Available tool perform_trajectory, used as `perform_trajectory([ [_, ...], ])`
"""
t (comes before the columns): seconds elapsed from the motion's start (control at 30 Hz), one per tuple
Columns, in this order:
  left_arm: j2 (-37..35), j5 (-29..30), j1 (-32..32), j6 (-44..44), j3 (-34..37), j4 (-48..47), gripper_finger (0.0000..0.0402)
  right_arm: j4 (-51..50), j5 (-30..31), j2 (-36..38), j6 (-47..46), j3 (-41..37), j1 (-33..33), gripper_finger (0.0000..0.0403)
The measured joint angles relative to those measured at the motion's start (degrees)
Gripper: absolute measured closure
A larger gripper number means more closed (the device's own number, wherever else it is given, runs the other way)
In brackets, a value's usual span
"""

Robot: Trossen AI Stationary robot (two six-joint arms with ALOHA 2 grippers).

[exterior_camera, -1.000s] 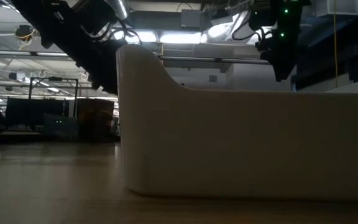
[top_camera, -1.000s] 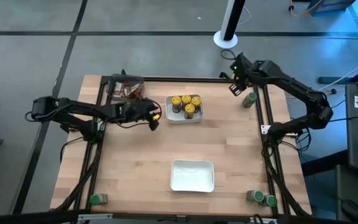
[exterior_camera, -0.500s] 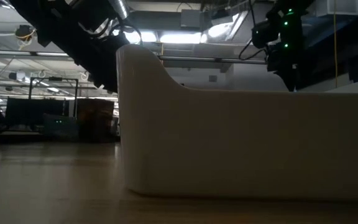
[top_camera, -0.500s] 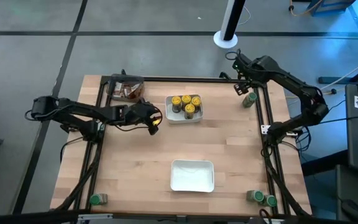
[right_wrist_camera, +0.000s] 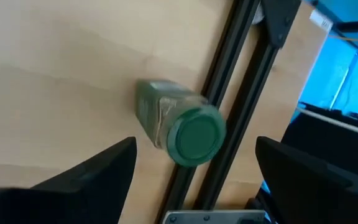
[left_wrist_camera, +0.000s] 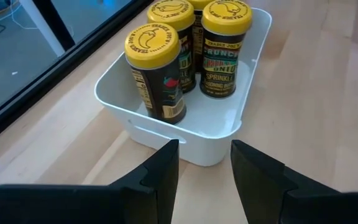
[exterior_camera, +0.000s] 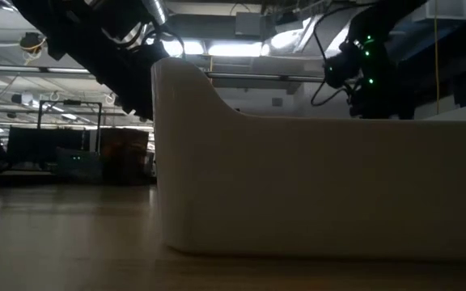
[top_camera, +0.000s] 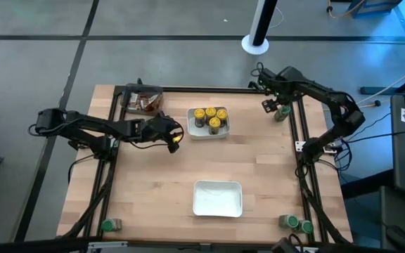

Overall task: Sort spices by type
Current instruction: Put the green seasoning bottle into the bottom white bin

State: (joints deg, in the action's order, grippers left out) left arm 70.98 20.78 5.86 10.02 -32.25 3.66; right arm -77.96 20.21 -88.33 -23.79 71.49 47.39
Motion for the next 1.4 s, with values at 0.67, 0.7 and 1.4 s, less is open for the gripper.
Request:
perform_trajectory([
  [0.67,0.00,0.02,-0.01,-0.01,0.00,0.13,0.0265,9.79,-1.90,0.04,0.22,-8.42,4.77,0.0073],
  [0.7,0.00,0.02,-0.01,0.00,0.00,0.15,0.0265,9.72,-2.39,0.04,0.22,-8.40,4.78,0.0073],
  [1.4,0.00,0.02,-0.01,-0.02,0.00,0.35,0.0265,19.03,-7.87,0.09,0.26,-16.42,4.77,0.0073],
])
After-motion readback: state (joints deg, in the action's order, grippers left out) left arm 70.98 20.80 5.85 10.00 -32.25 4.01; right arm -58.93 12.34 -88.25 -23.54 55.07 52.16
